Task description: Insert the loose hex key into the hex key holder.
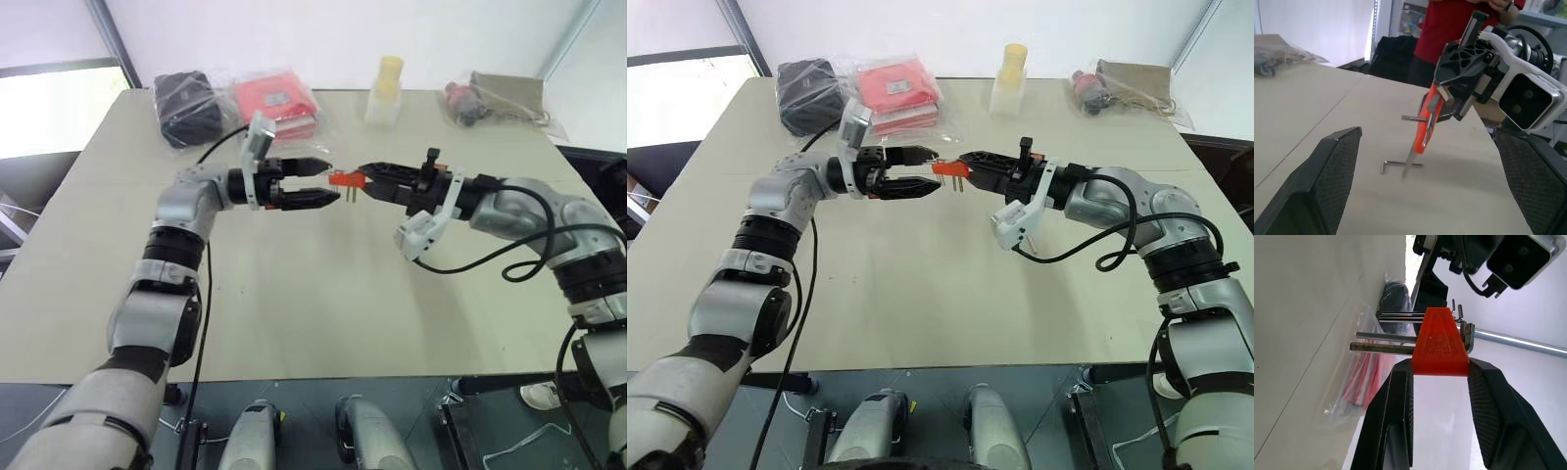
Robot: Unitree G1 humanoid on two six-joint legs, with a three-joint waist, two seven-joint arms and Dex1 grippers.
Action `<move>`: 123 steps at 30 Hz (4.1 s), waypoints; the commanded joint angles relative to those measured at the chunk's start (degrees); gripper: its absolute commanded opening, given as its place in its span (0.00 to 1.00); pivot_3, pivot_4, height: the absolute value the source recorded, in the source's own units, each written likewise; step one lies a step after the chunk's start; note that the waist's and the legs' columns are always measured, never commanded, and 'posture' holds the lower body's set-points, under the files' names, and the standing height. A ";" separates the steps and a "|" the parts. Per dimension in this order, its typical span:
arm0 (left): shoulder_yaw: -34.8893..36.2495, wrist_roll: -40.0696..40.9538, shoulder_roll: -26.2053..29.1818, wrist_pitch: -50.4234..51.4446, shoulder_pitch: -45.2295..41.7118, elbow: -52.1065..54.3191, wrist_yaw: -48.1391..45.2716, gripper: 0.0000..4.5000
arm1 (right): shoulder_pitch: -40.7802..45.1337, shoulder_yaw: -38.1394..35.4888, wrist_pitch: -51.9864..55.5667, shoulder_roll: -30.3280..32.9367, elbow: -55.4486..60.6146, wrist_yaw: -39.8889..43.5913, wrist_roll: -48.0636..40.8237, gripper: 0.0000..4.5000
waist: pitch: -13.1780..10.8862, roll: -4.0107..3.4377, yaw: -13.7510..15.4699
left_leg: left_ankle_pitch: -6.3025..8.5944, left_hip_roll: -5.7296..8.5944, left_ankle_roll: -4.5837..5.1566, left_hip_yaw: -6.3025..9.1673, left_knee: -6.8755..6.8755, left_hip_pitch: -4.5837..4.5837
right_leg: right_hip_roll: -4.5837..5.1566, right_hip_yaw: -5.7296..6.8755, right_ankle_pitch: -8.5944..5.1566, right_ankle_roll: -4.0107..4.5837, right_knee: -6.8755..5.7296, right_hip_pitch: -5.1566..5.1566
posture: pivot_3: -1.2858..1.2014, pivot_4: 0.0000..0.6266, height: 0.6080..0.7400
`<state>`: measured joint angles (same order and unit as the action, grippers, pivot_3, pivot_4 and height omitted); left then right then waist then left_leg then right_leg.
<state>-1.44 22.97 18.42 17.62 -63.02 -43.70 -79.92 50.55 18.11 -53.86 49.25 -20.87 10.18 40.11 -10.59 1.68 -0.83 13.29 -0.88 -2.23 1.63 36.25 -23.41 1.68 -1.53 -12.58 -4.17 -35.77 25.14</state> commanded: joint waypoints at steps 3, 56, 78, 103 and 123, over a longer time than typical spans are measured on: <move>0.83 -1.10 -1.50 -3.48 -3.25 -3.05 -1.17 1.00 | 0.02 -2.95 0.99 -0.17 2.90 0.59 -2.31 0.22 | 0.00 0.00 -0.13 | 0.00 0.00 0.00 0.00 -0.01 0.00 | 0.00 0.00 0.00 0.00 -0.02 0.01 | 0.52 0.24 1.00; 1.90 -1.16 -0.08 1.24 20.54 26.69 14.72 0.00 | -18.17 -14.22 103.05 -9.36 22.67 30.90 -46.54 0.99 | 0.03 -0.06 0.17 | 0.47 -0.03 0.82 0.12 0.87 0.04 | -0.02 0.05 -0.09 -0.08 -0.38 -0.31 | 0.52 0.24 1.00; 1.11 -0.48 -0.34 1.07 23.87 31.22 20.68 0.00 | -12.74 -10.69 106.83 -16.19 5.20 27.37 -45.54 0.02 | 0.10 -0.11 0.30 | 0.48 -0.02 0.82 0.19 0.93 0.23 | 0.00 0.14 -0.09 -0.09 -0.34 -0.62 | 0.52 0.24 1.00; -1.67 -4.56 -0.48 -4.33 -4.44 -7.37 -3.30 0.00 | -1.96 -28.27 91.43 -30.02 31.68 17.74 -65.41 0.02 | -0.07 -0.41 0.13 | 0.51 0.00 0.88 0.15 0.90 -0.04 | 0.00 0.16 -0.10 -0.12 -0.40 -0.36 | 0.52 0.24 1.00; 2.08 -5.43 -1.50 -6.48 -7.91 -12.31 -4.34 0.00 | -5.55 -26.74 89.95 -28.30 31.34 18.55 -66.15 0.02 | -0.09 -0.46 0.00 | 0.63 -0.02 1.08 0.12 0.91 -0.02 | -0.06 0.08 -0.11 -0.14 -0.42 -0.26 | 0.52 0.24 1.00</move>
<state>-0.76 17.40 16.75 11.93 -68.39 -56.60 -84.20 44.72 -8.26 37.69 20.30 9.26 28.55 -25.53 -10.68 1.22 -0.84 13.92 -0.91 -1.15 1.74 37.16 -23.43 1.62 -1.45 -12.70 -4.31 -36.19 24.88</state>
